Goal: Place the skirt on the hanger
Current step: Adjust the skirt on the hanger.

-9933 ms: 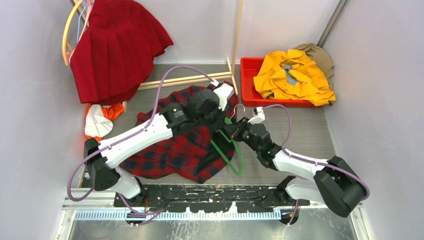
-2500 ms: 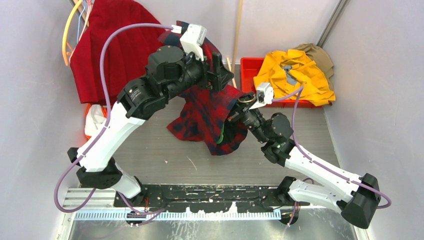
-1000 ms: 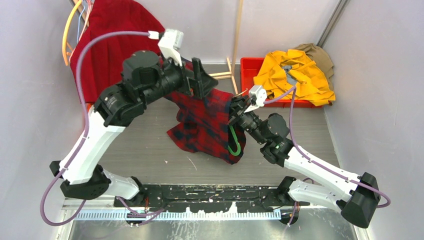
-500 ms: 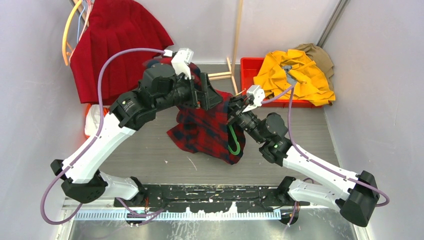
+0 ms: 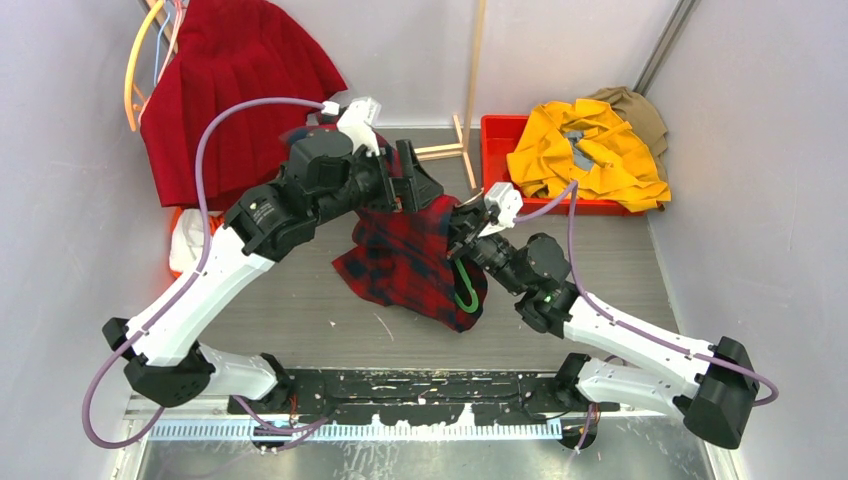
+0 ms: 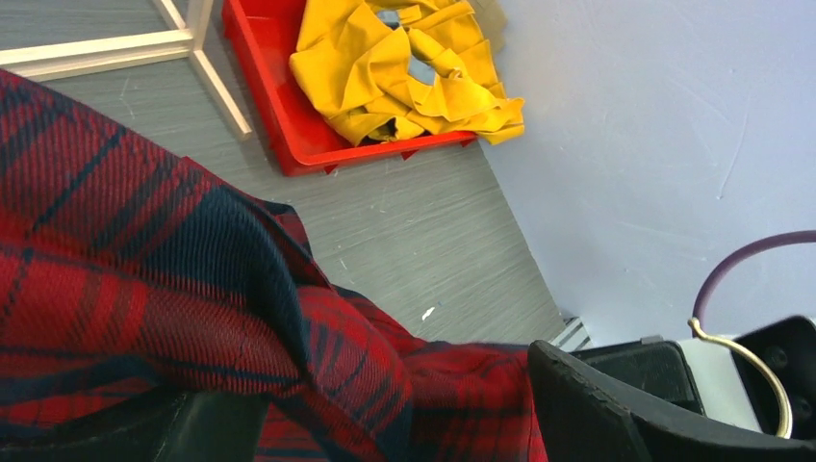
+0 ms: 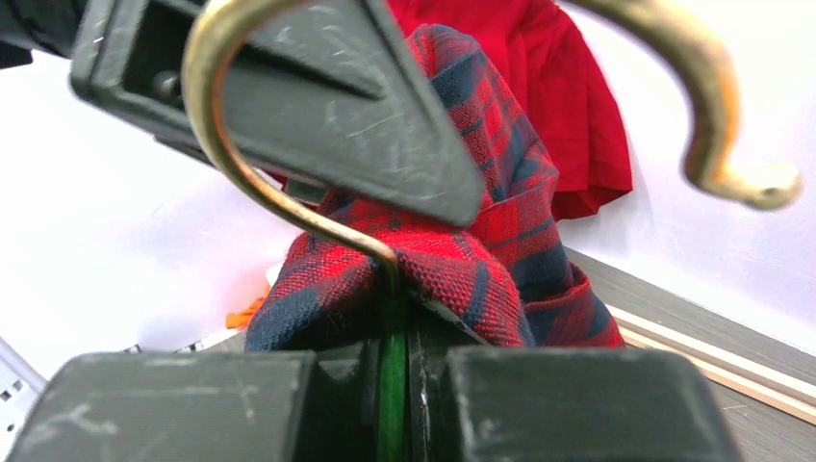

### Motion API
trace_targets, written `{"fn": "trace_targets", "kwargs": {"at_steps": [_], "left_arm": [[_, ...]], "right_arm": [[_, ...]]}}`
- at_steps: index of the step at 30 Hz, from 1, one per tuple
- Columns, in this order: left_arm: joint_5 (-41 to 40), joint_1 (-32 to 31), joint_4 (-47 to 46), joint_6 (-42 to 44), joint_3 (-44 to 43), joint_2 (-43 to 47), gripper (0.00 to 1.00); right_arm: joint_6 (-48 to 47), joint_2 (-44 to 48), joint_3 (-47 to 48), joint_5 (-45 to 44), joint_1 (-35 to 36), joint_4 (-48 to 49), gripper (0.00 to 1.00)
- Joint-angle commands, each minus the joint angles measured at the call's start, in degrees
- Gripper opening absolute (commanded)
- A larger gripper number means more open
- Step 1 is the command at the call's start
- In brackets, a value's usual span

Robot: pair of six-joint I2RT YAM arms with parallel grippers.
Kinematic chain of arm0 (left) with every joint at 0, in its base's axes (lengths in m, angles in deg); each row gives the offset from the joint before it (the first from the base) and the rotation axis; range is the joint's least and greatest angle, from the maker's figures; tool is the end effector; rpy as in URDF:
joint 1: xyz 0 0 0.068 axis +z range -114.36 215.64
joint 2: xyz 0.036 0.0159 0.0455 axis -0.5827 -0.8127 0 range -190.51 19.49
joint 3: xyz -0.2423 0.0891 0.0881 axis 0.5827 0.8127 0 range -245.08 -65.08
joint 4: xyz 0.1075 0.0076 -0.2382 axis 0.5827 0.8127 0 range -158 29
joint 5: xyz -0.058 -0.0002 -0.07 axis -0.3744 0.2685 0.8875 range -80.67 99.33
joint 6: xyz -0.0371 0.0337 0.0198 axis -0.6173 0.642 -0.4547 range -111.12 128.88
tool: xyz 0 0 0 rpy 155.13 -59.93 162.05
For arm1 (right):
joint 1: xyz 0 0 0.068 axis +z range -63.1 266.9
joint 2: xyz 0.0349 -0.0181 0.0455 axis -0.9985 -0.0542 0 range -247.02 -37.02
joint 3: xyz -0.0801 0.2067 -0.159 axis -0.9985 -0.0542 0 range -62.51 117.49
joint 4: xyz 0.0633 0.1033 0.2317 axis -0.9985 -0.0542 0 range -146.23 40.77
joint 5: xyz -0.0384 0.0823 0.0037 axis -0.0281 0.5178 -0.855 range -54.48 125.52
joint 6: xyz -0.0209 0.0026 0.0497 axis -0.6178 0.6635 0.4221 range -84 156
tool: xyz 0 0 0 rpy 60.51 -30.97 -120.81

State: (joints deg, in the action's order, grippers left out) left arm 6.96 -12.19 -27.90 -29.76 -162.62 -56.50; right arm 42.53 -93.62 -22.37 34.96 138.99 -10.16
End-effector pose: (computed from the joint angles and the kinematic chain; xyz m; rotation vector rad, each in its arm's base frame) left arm 0.1795 -0.1960 0.4806 0.1320 2.0148 -0.9643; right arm 0.1402 0.1794 0.3641 -0.4655 1.1311 0.8928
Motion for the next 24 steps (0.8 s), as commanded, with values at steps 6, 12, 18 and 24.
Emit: {"fn": "trace_targets", "kwargs": {"at_steps": [6,12,18,24], "left_arm": [[-0.2,0.5,-10.6,-1.8,-0.1,-1.1,1.0],[3.8,0.5,-12.9,-3.8,1.9,-1.6,0.96],[6.7,0.5,-15.2,-4.9,3.7,-2.0,0.48],[6.9,0.5,-14.3,-4.1,3.4,-2.1,0.03]], "right_arm": [[0.3,2.0,1.1,7.3,3.7,9.2,0.01],[2.1,-0.1,2.4,8.2,3.8,11.2,0.01],[6.0,-2.8,4.0,11.5,3.9,13.8,0.01],[8.6,-3.8,3.9,12.9,3.9,13.2,0.01]]}}
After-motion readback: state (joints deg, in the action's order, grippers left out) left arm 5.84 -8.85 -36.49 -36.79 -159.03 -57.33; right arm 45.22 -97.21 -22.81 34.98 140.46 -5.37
